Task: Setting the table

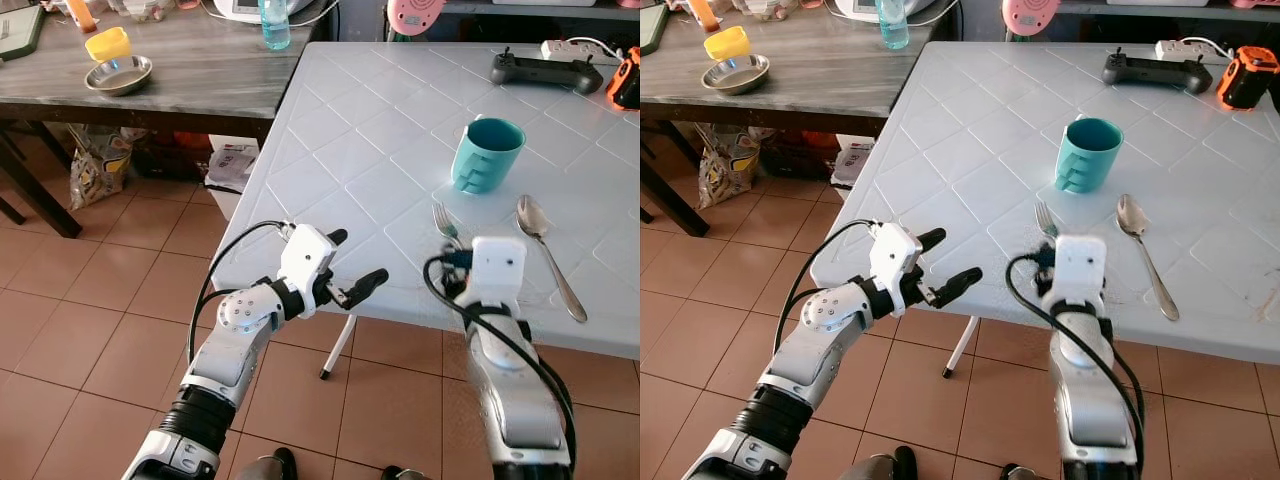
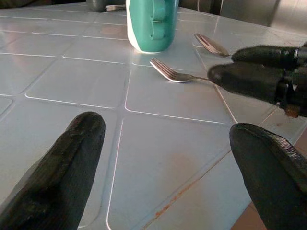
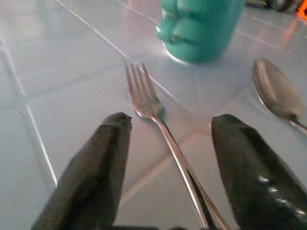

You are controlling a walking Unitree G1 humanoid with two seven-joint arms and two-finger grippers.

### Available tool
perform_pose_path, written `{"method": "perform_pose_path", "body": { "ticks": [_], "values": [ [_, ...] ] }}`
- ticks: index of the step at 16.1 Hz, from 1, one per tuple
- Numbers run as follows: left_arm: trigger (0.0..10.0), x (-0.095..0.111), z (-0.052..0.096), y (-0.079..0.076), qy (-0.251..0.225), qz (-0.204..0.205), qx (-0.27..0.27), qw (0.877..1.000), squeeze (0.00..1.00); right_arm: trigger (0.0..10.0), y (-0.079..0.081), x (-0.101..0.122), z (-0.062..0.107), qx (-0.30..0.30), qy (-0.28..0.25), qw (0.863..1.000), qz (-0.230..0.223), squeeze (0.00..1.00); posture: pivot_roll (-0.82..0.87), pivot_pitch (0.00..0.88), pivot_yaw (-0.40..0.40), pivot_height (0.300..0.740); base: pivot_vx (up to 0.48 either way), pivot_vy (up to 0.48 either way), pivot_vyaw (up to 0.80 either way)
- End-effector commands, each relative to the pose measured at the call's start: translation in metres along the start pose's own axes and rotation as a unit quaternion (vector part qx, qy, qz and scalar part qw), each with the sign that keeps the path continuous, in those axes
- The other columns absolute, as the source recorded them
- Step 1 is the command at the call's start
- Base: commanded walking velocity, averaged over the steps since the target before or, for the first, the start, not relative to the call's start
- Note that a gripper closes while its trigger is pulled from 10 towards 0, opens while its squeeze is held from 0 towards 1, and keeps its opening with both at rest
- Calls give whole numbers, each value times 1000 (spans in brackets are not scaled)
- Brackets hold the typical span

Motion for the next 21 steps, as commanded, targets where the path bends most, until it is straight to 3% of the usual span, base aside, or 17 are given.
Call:
{"method": "perform_pose_path", "body": {
  "ticks": [1, 6, 16, 21],
  "values": [
    [10000, 0, 1, -1, 5, -8, -6, 1000, 0, 10000, 1, 4, 1, 4, -8, 1000, -4, 1000, 40, 162, 95, 740, 0, 0, 0],
    [10000, 9, 0, -5, -22, 4, -19, 1000, 0, 10000, -4, 3, -7, 24, 14, 1000, -12, 1000, 41, 169, 91, 740, 0, 0, 0],
    [10000, 7, 4, -9, -18, 8, -31, 999, 0, 10000, -2, -7, -19, 89, 61, 994, -31, 1000, 53, 180, 82, 740, 0, 0, 0],
    [10000, 6, 5, -11, -16, 9, -32, 999, 0, 10000, -12, -10, -27, 83, 78, 993, -28, 1000, 54, 180, 86, 740, 0, 0, 0]
  ]
}}
Point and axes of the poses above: a point about 5 cm out from each wrist's last joint towards the gripper, its own z axis pointing back from the gripper into the wrist, its own x axis along the axis of the wrist's last joint, y = z × x, the point moved 1 cm from there along -z, pointing out of the wrist towards the gripper, and after that the axes turned 6 degrees about -z, right-handed, at the moved point
